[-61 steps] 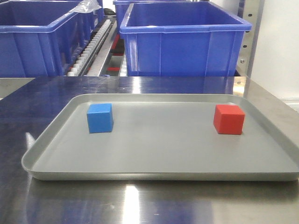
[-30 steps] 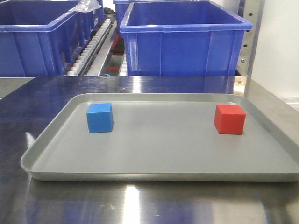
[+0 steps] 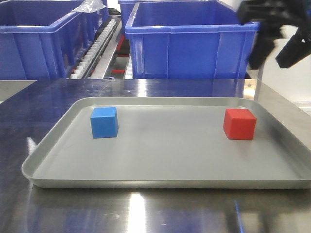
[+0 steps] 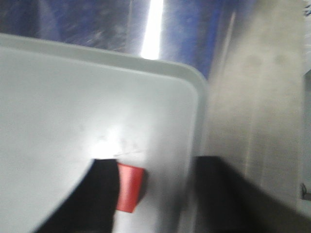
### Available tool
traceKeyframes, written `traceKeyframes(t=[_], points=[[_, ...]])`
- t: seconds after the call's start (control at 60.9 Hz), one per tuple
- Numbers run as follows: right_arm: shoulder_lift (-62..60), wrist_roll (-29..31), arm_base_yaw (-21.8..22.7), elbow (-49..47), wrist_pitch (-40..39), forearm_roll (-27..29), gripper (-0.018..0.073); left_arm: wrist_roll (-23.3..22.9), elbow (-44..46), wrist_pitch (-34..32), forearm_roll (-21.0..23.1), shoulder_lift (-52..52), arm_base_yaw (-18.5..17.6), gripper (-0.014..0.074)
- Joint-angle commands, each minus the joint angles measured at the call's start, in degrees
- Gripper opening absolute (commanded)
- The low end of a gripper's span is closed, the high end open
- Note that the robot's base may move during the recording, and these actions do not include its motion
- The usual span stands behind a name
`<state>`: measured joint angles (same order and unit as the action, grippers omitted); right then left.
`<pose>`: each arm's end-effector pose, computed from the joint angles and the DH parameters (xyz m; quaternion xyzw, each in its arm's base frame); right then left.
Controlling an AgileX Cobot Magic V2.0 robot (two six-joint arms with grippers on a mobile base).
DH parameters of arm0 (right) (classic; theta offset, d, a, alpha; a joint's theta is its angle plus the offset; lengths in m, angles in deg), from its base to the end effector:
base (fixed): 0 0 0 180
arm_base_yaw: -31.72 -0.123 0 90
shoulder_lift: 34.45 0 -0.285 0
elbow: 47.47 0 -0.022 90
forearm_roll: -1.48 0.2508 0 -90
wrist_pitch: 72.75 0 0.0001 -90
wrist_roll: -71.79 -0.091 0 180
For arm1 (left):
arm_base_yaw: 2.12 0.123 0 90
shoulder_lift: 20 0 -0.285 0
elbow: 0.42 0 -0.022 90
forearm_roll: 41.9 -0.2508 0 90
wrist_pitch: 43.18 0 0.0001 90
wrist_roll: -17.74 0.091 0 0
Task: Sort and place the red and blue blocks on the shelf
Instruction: 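Lower the right gripper over the red cube and close on it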
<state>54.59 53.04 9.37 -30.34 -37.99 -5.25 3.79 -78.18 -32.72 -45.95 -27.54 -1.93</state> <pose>0.2794 0.1083 0.2889 -0.0638 0.9393 0.0725 0.3293 0.0561 0.0014 0.1937 -0.0699 0.7383 -0.0524 0.6688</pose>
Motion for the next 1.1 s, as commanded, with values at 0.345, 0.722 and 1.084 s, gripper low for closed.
traceKeyframes(t=[0.345, 0.722, 1.084], points=[[5.5, 0.8, -4.0, -5.9, 3.2, 3.8, 0.0592, -0.1, -1.3, -5.0, 0.4, 0.8, 0.0, 0.0141], [11.1, 0.8, -4.1, -5.9, 4.5, 3.8, 0.0592, -0.1, -1.3, -5.0, 0.4, 0.8, 0.0, 0.0141], [13.0, 0.8, -4.1, -5.9, 4.3, 3.8, 0.0591, -0.1, -1.3, -5.0, 0.4, 0.8, 0.0, 0.0142]])
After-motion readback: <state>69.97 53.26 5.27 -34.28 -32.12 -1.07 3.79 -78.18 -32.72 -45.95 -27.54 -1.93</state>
